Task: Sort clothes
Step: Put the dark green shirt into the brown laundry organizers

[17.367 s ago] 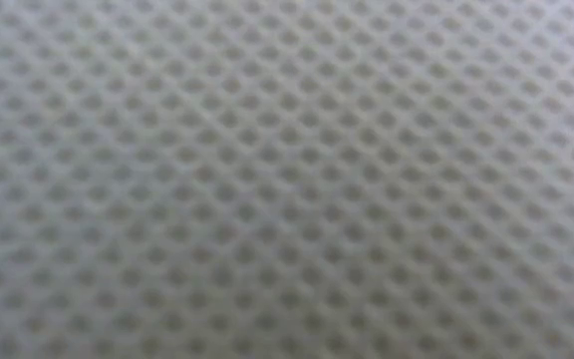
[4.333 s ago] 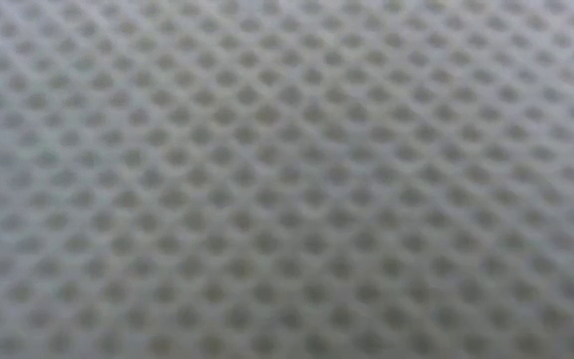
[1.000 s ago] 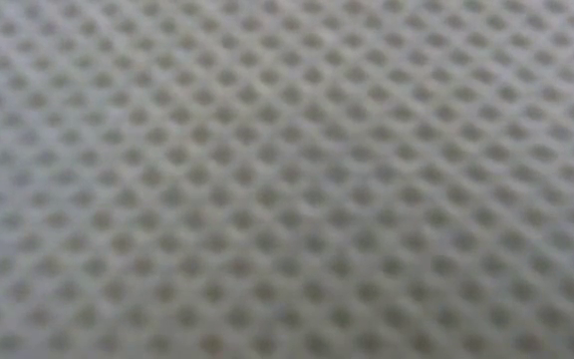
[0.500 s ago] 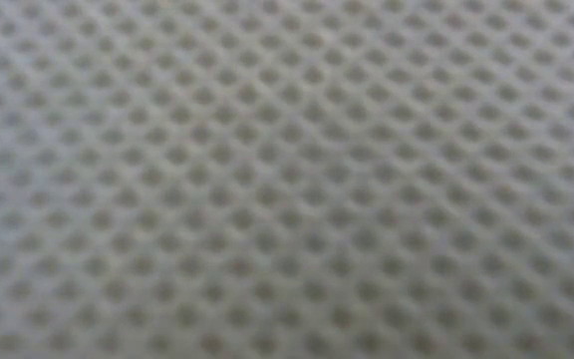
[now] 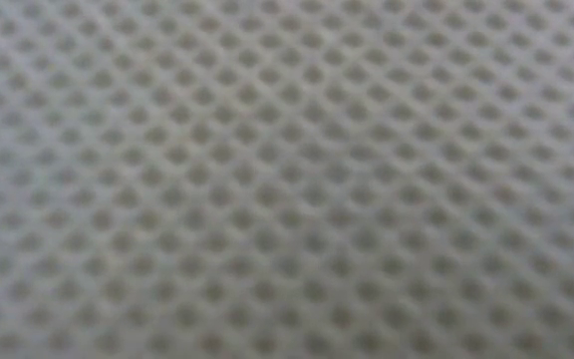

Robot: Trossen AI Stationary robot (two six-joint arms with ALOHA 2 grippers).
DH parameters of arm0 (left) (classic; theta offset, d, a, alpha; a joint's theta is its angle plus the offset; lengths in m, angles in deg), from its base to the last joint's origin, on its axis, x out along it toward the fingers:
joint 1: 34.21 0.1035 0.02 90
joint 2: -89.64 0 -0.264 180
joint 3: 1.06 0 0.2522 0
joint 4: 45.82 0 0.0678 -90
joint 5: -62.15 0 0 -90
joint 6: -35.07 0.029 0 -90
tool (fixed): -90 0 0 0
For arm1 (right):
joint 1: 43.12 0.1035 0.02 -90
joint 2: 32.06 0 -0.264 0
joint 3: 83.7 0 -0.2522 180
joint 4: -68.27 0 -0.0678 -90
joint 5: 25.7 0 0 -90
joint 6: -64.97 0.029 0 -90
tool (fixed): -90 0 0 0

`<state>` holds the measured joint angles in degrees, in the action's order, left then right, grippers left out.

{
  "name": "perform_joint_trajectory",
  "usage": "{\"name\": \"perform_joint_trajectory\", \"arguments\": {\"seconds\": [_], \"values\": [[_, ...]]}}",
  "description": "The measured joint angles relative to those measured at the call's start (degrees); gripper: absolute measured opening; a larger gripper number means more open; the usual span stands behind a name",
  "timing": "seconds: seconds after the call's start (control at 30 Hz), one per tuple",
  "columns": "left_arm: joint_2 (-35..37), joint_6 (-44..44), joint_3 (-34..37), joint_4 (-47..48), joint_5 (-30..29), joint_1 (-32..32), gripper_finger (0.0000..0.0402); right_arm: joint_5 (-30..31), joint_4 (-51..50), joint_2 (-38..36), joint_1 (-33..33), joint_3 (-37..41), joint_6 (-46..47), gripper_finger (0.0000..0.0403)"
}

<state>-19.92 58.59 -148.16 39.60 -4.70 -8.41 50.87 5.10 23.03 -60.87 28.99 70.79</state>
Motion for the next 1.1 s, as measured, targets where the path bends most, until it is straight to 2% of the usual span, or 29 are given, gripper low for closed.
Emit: {"name": "perform_joint_trajectory", "arguments": {"seconds": [0.13,0.3,0.4,0.5,0.57,0.7,0.83,0.93,1.1], "values": [[0.0,-1.55,0.0,-7.59,4.55,0.0,0.0005,1.14,0.18,1.65,0.02,-7.93,-1.34,0.0009],[0.07,-2.56,0.0,-13.25,5.12,-0.13,0.0038,1.57,0.44,6.21,0.0,-18.27,-4.87,0.0009],[0.07,-4.54,0.0,-14.23,7.27,-0.31,0.0073,1.54,0.43,9.44,0.01,-23.97,-7.17,0.0009],[0.07,-7.67,0.0,-14.26,14.22,-0.42,0.0119,1.59,0.36,12.56,0.02,-28.92,-10.15,0.0009],[0.07,-8.57,0.0,-14.67,16.76,-0.75,0.0153,1.57,0.44,14.52,0.0,-32.06,-12.37,0.0009],[0.03,-9.02,0.0,-17.53,13.47,-1.74,0.0215,1.61,1.01,18.77,0.0,-37.88,-17.53,0.0009],[-0.23,-9.0,0.0,-18.53,12.36,-2.01,0.0258,1.62,1.93,22.83,0.0,-43.32,-19.9,0.0009],[-0.24,-8.93,0.22,-17.2,12.21,-2.01,0.0275,1.58,1.82,25.14,0.0,-47.48,-21.2,0.0009],[-0.26,-9.07,2.38,-15.4,11.83,-1.97,0.0277,1.56,1.63,27.72,0.0,-53.74,-22.78,0.0009]]}}
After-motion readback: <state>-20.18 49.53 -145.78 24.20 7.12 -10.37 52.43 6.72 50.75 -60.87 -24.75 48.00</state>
